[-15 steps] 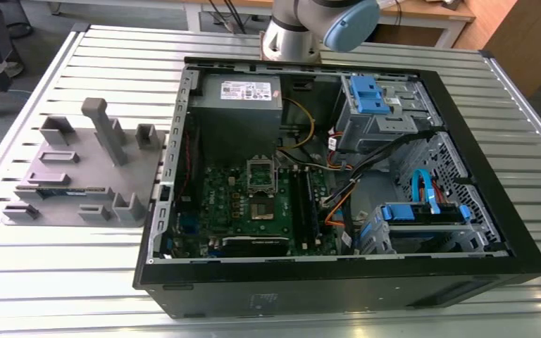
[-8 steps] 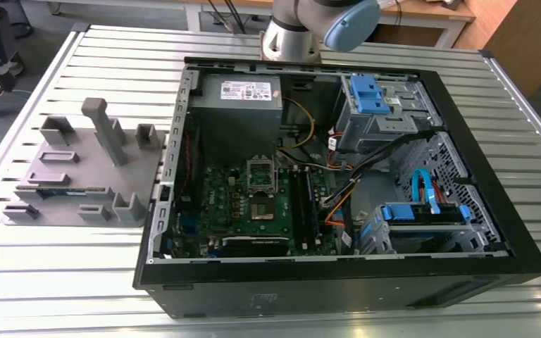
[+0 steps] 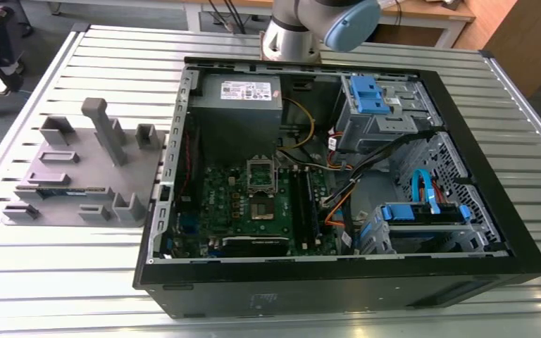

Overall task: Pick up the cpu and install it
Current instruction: 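Pick up the cpu and move it towards the insertion slot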

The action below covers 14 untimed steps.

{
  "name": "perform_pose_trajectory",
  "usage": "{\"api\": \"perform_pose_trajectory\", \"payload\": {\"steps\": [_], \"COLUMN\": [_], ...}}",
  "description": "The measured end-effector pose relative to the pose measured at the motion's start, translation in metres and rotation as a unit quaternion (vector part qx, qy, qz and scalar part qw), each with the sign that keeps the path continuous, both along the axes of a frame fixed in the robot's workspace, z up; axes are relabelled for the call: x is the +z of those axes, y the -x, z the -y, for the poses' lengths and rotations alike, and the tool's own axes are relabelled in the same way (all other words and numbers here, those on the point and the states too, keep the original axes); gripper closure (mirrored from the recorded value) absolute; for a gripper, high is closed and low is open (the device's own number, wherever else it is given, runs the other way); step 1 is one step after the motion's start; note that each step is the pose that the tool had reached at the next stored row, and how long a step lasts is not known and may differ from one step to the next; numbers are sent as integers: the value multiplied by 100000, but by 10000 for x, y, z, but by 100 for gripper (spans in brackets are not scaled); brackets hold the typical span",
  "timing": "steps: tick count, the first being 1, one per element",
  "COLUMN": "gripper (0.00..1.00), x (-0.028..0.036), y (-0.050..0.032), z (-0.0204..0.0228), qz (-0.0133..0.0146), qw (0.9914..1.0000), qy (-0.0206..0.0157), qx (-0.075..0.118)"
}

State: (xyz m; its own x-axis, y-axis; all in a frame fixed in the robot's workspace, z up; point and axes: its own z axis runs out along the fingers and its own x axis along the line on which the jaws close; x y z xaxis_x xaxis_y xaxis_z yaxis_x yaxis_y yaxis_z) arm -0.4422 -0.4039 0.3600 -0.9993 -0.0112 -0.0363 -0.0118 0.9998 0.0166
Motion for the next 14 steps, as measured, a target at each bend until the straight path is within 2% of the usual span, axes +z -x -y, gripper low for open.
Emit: {"api": "perform_pose_trajectory", "payload": {"steps": [14], "gripper": [53], "x": [0], "y": [-131], "z": [0], "qz": [0], "qw": [100000], "qy": [-1], "qx": [-3]}}
